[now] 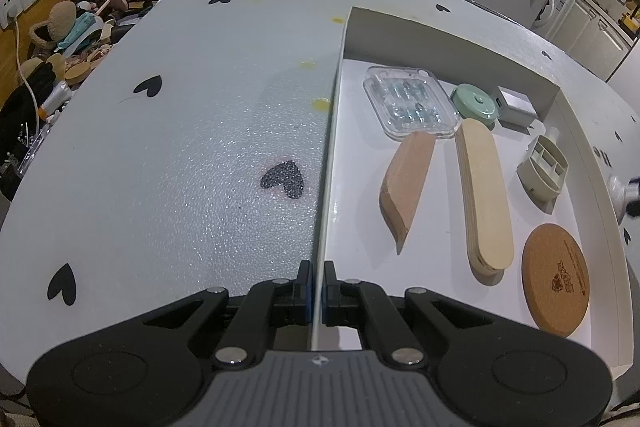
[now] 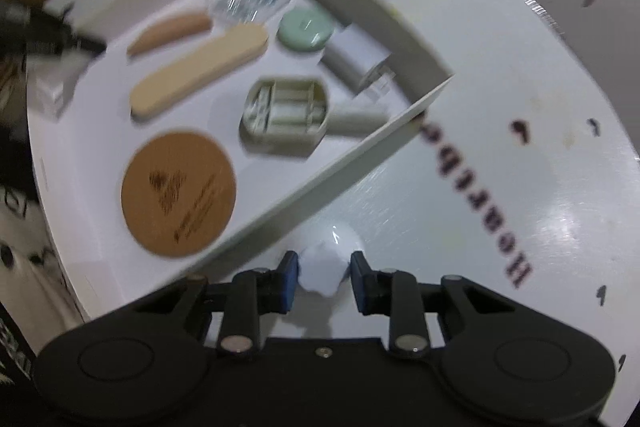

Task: Organize rigid objects
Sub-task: 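Carry the white lid into the tray beside the beige holder and release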

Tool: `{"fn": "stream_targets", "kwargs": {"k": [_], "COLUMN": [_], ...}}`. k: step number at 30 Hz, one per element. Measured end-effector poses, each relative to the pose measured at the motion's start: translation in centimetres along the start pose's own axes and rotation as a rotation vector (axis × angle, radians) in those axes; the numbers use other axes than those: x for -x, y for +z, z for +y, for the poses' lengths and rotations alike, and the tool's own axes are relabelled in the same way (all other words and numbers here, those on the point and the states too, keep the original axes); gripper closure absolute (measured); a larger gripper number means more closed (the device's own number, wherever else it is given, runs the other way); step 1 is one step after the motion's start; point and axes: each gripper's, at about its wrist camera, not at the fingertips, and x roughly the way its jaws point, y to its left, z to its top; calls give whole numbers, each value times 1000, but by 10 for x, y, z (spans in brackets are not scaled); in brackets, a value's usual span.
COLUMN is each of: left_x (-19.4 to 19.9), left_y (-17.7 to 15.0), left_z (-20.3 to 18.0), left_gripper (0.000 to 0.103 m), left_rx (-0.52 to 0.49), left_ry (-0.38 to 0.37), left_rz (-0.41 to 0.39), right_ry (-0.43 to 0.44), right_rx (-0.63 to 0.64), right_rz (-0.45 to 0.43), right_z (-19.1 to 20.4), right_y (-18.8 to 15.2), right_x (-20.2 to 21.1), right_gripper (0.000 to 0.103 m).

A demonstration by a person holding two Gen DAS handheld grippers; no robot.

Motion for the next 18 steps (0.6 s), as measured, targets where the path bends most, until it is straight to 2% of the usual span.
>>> {"fn": "stream_targets", "kwargs": {"k": [4,8,12,18], "left_x": [0,0,0,0], "left_y": [0,0,0,0], "left_z": [0,0,0,0], "left_gripper": [101,101,101,101], "left_rx": [0,1,2,2], "left_ry": [0,1,1,1], "left_rz": [0,-1,-1,-1], "right_ry": [-29,-4,113,314], "right_rx": [-34,-44,-21,46], "right_rz": [-85,-173,-229,-211], "right_z": [-3,5,24,70], "right_y": [8,21,37,66], "right_x": [20,41,44,19], "right_gripper": [74,74,74,74]}}
